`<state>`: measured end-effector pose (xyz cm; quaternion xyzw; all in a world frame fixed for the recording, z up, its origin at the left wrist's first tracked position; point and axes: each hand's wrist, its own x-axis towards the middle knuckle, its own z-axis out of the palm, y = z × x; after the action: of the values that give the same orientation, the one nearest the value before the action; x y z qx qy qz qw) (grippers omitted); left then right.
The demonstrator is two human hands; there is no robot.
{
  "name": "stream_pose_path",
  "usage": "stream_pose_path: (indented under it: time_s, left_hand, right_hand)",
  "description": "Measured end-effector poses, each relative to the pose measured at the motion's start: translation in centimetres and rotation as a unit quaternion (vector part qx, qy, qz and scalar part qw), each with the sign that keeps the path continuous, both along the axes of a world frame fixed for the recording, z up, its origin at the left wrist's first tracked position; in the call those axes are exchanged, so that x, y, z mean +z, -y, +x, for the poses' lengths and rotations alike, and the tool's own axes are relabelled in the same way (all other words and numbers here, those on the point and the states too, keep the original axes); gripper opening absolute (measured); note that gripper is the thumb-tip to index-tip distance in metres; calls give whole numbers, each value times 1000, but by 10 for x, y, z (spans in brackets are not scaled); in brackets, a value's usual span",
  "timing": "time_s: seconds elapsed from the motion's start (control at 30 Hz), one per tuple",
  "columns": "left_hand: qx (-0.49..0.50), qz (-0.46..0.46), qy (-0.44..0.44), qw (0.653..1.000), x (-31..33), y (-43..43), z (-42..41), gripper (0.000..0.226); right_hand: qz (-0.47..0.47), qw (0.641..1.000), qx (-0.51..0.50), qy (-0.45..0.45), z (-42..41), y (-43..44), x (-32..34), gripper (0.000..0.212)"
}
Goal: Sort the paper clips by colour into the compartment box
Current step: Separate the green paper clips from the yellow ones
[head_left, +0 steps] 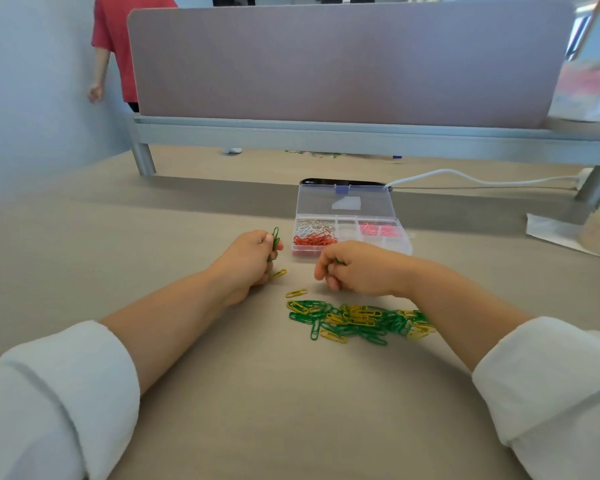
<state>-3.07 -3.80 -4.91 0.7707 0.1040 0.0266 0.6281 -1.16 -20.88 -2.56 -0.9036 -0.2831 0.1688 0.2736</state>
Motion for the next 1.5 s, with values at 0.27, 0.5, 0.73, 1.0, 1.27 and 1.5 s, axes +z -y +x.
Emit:
stream_pose_path:
  time_s: [0.27,0.5,0.73,1.0,1.27,1.5]
  left_hand:
    - [-104,-93,-16,990,5,8,15,26]
    - [-70,-187,-81,977,10,2,14,34]
    - [-20,-288,-93,953,13,1,11,26]
    - [-29,-277,-74,958,9,2,11,23]
    - [-92,-233,-79,965,8,0,9,26]
    - [-117,-211,-82,967,9,-3,7,21]
  right_hand:
    - [-11,997,43,68,-7,0,-4,9]
    - [-48,994,65,79,-12,0,-2,4]
    - [-72,992,47,97,-13,-2,-4,13]
    - [-111,986,38,115,-12,0,-4,10]
    - [-164,978,46,123,-15,0,-1,18]
    - [-37,996,32,70,-6,3,-3,16]
